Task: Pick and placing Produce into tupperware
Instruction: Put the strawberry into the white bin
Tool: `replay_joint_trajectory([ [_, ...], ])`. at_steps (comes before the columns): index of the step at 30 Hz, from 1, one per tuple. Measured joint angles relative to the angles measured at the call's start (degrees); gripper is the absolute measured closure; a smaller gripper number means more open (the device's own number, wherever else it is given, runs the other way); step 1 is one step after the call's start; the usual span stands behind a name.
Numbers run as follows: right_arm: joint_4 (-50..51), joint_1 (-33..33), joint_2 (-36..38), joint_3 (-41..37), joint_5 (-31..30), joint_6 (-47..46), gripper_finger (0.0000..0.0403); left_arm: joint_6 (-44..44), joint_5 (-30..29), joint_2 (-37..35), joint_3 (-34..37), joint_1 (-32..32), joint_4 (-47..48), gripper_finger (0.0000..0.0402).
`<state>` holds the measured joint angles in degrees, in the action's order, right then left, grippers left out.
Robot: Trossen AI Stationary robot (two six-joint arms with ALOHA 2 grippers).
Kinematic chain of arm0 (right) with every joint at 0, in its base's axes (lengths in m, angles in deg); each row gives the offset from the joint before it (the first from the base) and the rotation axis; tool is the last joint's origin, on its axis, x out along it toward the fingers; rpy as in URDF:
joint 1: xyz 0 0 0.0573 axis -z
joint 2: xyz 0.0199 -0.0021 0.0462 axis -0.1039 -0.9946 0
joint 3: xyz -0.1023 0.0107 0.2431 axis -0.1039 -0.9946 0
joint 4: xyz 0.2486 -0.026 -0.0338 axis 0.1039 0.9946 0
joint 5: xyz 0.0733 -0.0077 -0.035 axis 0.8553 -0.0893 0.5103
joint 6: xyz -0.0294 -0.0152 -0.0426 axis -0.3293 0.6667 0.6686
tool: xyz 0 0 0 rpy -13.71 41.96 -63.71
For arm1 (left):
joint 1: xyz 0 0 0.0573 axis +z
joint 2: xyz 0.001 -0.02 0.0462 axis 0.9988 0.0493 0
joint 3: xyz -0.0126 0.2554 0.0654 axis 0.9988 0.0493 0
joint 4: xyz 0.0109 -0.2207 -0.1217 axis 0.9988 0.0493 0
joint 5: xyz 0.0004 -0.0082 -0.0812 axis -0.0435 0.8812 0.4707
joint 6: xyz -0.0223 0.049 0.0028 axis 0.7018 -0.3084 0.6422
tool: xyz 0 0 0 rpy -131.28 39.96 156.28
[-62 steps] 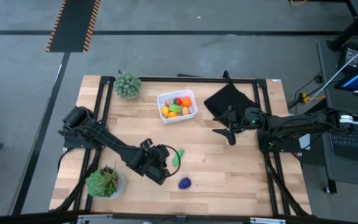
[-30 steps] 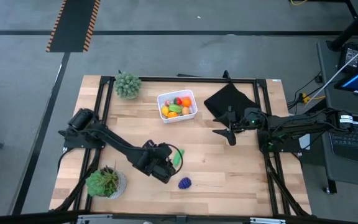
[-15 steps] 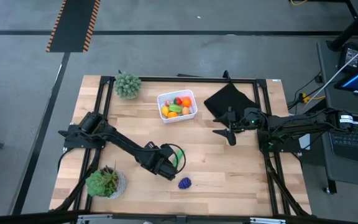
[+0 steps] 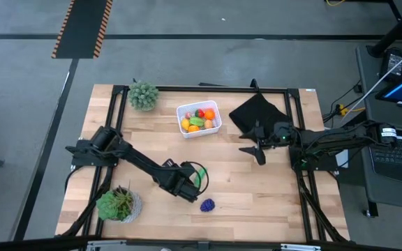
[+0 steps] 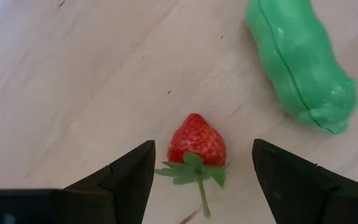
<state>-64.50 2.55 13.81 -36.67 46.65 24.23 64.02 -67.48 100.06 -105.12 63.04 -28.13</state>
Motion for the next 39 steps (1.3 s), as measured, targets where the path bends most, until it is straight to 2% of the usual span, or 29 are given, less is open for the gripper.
replay_joint_trajectory([
  [8,0.0,-3.1,0.0,0.0,0.0,0.4,0.0121,-0.1,-0.4,0.8,0.0,0.5,1.1,0.0143],
  [19,-0.2,-3.2,0.0,0.0,-0.1,0.6,0.0121,-0.5,1.3,0.9,0.4,0.5,1.5,0.0144],
  [30,-0.3,-3.2,0.0,0.0,-0.2,0.6,0.0121,0.0,1.8,0.8,1.6,0.5,-0.5,0.0187],
  [39,-0.3,-3.2,0.0,0.0,-0.2,0.2,0.0121,-0.1,1.8,0.9,1.7,0.5,-0.7,0.0197],
])
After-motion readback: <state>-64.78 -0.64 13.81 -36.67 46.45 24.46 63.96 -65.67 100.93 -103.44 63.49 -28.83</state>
